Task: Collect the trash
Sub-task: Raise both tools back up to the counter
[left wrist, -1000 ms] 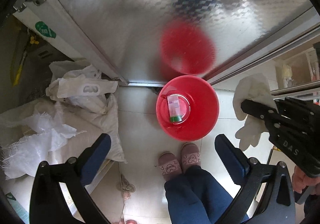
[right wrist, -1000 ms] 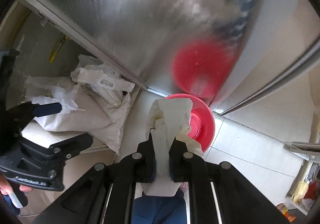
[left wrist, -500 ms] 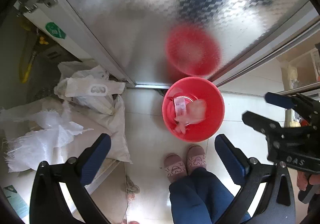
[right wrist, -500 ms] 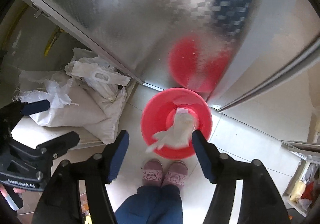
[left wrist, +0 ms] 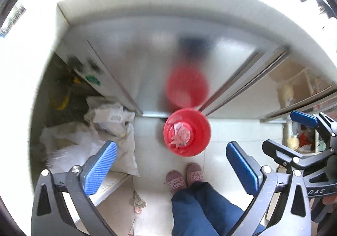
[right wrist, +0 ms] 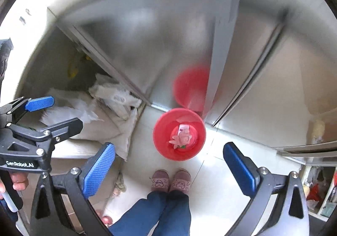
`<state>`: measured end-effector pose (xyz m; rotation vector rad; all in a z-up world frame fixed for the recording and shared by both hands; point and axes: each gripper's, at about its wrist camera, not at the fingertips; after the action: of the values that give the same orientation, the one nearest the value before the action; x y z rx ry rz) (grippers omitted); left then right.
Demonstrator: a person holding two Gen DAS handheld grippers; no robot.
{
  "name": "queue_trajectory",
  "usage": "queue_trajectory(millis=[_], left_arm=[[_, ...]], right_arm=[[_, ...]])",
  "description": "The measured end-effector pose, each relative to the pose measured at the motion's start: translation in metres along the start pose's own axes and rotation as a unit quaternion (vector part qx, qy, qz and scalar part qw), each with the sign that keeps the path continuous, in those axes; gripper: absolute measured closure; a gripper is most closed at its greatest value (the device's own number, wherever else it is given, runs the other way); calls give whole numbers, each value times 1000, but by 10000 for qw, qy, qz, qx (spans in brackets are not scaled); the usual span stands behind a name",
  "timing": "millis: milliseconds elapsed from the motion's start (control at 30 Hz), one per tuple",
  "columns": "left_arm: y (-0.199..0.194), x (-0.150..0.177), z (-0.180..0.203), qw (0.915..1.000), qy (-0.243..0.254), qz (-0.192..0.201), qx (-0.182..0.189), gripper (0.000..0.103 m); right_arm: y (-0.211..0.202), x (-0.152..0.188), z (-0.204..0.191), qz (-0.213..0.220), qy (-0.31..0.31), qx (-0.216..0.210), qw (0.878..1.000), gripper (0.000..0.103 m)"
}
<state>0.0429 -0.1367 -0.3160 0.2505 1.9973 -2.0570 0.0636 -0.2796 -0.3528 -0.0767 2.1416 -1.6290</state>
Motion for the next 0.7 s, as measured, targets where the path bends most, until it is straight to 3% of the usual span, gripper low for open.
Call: queue_trajectory(millis=[300, 500, 700], left_arm=[[-137, -31, 12, 9964, -26, 845, 101, 0], [-186, -51, 20, 9930, -88, 1159, 194, 0], [-221, -74, 17, 9890, 27, 1468, 183, 0]], right_arm=[[-144, -32, -22, 753, 5, 8, 9972, 1], [-200, -58, -27, 1183, 17, 47, 9930, 1], [-229, -83, -28, 1568, -143, 86, 9875, 1]])
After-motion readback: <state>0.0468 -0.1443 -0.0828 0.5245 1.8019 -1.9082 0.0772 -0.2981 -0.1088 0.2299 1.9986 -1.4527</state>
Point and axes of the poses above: each gripper's, at about its wrist camera, not at the fingertips, and y roughly the way its jaws point, z to its right, x to its underside
